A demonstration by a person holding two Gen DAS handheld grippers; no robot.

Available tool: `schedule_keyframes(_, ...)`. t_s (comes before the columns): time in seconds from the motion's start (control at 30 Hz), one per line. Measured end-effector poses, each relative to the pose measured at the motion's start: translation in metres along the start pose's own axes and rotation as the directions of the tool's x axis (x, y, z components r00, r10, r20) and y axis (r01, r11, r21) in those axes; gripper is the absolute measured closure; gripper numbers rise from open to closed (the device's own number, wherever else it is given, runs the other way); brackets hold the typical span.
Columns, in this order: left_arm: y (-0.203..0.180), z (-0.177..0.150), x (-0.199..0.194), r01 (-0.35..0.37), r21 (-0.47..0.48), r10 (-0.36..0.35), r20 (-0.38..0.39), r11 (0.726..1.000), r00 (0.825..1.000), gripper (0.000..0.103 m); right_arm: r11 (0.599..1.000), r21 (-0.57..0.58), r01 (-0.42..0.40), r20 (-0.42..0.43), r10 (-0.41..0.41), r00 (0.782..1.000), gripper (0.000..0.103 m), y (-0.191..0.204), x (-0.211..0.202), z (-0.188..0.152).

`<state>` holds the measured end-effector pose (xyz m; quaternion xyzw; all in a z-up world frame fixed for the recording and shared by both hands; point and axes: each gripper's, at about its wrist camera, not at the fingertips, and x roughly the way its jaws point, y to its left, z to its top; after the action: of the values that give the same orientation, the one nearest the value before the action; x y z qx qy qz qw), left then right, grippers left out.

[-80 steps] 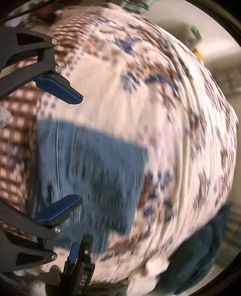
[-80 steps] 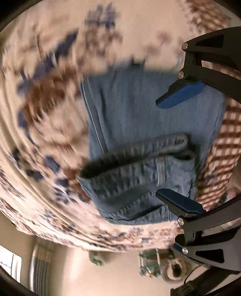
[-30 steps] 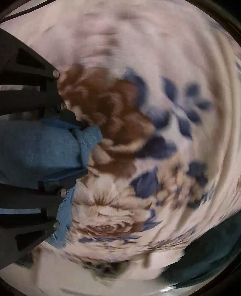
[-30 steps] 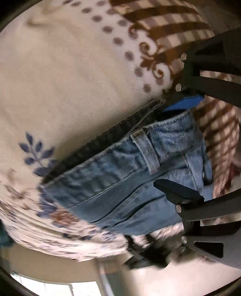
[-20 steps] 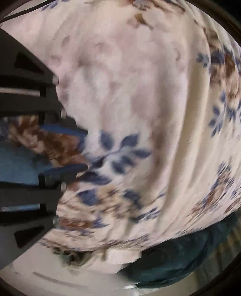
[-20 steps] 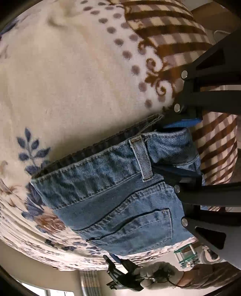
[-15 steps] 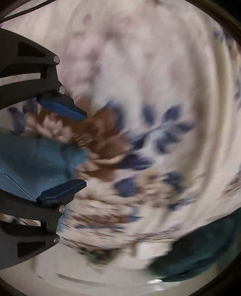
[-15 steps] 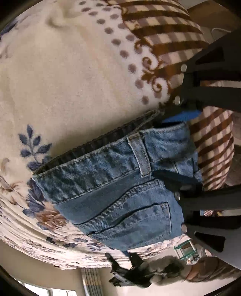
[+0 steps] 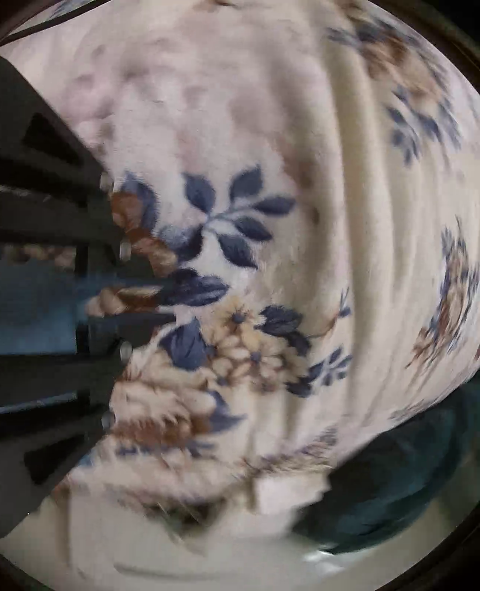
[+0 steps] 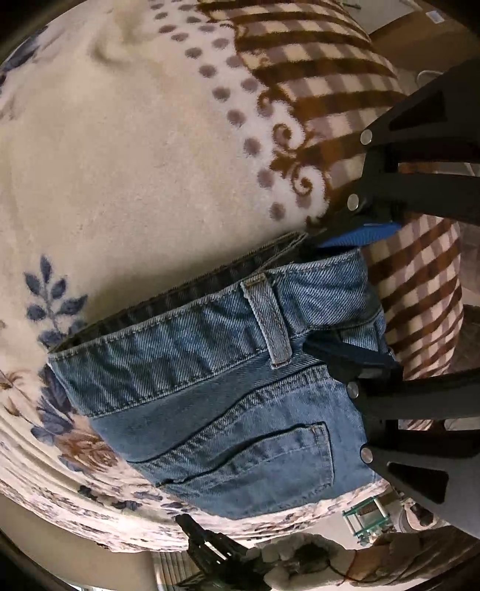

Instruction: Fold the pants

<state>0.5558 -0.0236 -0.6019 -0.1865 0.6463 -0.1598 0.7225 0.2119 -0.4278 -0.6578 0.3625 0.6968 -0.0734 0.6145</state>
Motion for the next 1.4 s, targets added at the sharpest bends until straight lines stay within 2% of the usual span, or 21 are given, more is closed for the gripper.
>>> schedule_keyframes(0.03,0.005,-0.004,-0.005,0.033,-0.028,-0.033,-0.002,0.999,0.999,0.056,1.0,0.009,-0.009,0.002,0.008,1.0,0.051,-0.001,-0.002,0.0)
schedule_keyframes(0.1,0.009,-0.015,-0.002,0.056,-0.056,-0.059,-0.05,0.997,0.997,0.033,0.998,0.041,-0.05,0.024,0.049,0.999,0.042,-0.006,-0.01,-0.002)
schedule_keyframes(0.17,0.014,-0.026,0.017,0.02,-0.071,-0.031,-0.149,0.997,0.988,0.032,0.994,0.062,-0.088,0.032,0.086,0.996,0.041,-0.009,-0.014,-0.002)
schedule_keyframes(0.2,0.016,-0.032,0.032,0.003,-0.074,-0.018,-0.196,0.997,0.98,0.035,0.994,0.067,-0.088,0.031,0.086,0.996,0.041,-0.009,-0.014,-0.002)
schedule_keyframes(0.23,0.016,-0.036,0.04,0.001,-0.068,-0.015,-0.2,0.998,0.98,0.046,0.994,0.065,-0.083,0.028,0.082,0.996,0.04,-0.008,-0.013,-0.001)
schedule_keyframes(0.3,0.006,-0.042,0.052,0.028,-0.002,-0.028,-0.187,1.0,0.982,0.088,0.998,0.042,-0.055,0.016,0.055,0.998,0.04,-0.004,-0.01,-0.001)
schedule_keyframes(0.37,-0.014,-0.044,0.051,-0.039,0.12,0.056,-0.145,0.992,0.988,0.091,1.0,0.024,-0.016,0.002,0.016,1.0,0.041,0.001,-0.005,0.0)
schedule_keyframes(0.4,-0.025,-0.043,0.047,-0.042,0.19,0.061,-0.097,0.981,0.993,0.095,1.0,0.026,0.004,-0.002,-0.004,1.0,0.041,0.001,-0.003,0.0)
schedule_keyframes(0.5,-0.03,-0.037,0.031,-0.03,0.248,0.03,0.006,0.968,1.0,0.099,0.999,0.049,0.005,-0.004,-0.005,1.0,0.041,-0.003,0.0,-0.001)
schedule_keyframes(0.67,0.024,-0.008,0.018,-0.059,-0.008,0.059,0.039,0.998,0.997,0.1,0.996,0.089,-0.016,0.0,0.016,1.0,0.041,-0.013,0.002,-0.004)
schedule_keyframes(0.77,0.039,-0.009,0.016,0.062,-0.134,-0.066,-0.027,0.989,0.997,0.084,0.996,0.091,-0.018,-0.001,0.019,1.0,0.041,-0.012,-0.001,-0.006)
schedule_keyframes(0.83,0.041,-0.018,0.017,0.124,-0.175,-0.137,-0.063,0.977,0.989,0.054,0.994,0.096,-0.045,0.0,0.046,0.999,0.041,-0.011,-0.004,-0.006)
schedule_keyframes(0.9,0.033,-0.029,0.021,0.154,-0.164,-0.171,-0.095,0.974,0.981,0.044,0.995,0.091,-0.046,0.017,0.045,0.999,0.04,-0.01,-0.01,-0.008)
schedule_keyframes(0.97,0.017,-0.039,0.032,0.153,-0.114,-0.168,-0.137,0.982,0.976,0.044,0.995,0.082,-0.048,0.026,0.046,0.999,0.04,-0.009,-0.014,-0.009)
schedule_keyframes(1.0,0.014,-0.042,0.037,0.124,-0.093,-0.136,-0.14,0.988,0.981,0.059,0.995,0.084,-0.05,0.023,0.048,0.999,0.04,-0.012,-0.014,-0.01)
schedule_keyframes(1.03,0.015,-0.044,0.04,0.144,-0.088,-0.155,-0.13,0.986,0.979,0.091,0.995,0.083,-0.051,0.018,0.05,0.999,0.04,-0.014,-0.014,-0.011)
schedule_keyframes(1.1,0.019,-0.046,0.046,0.162,-0.14,-0.176,-0.092,0.977,0.98,0.093,0.996,0.077,-0.044,0.005,0.044,0.999,0.04,-0.015,-0.01,-0.012)
schedule_keyframes(1.17,0.037,-0.05,0.045,0.242,-0.282,-0.257,-0.019,0.928,0.966,0.095,0.996,0.085,-0.04,-0.006,0.04,0.999,0.04,-0.016,-0.005,-0.013)
schedule_keyframes(1.27,0.078,-0.07,0.05,0.378,-0.546,-0.387,0.105,0.748,0.916,0.097,0.995,0.091,-0.047,0.002,0.047,0.999,0.04,-0.018,-0.005,-0.014)
schedule_keyframes(1.37,0.097,-0.084,0.05,0.464,-0.646,-0.442,0.211,0.606,0.872,0.097,0.995,0.095,-0.045,0.005,0.044,0.999,0.04,-0.017,-0.004,-0.012)
schedule_keyframes(1.4,0.1,-0.085,0.05,0.501,-0.667,-0.47,0.249,0.551,0.847,0.097,0.995,0.094,-0.042,0.004,0.042,0.999,0.04,-0.017,-0.004,-0.012)
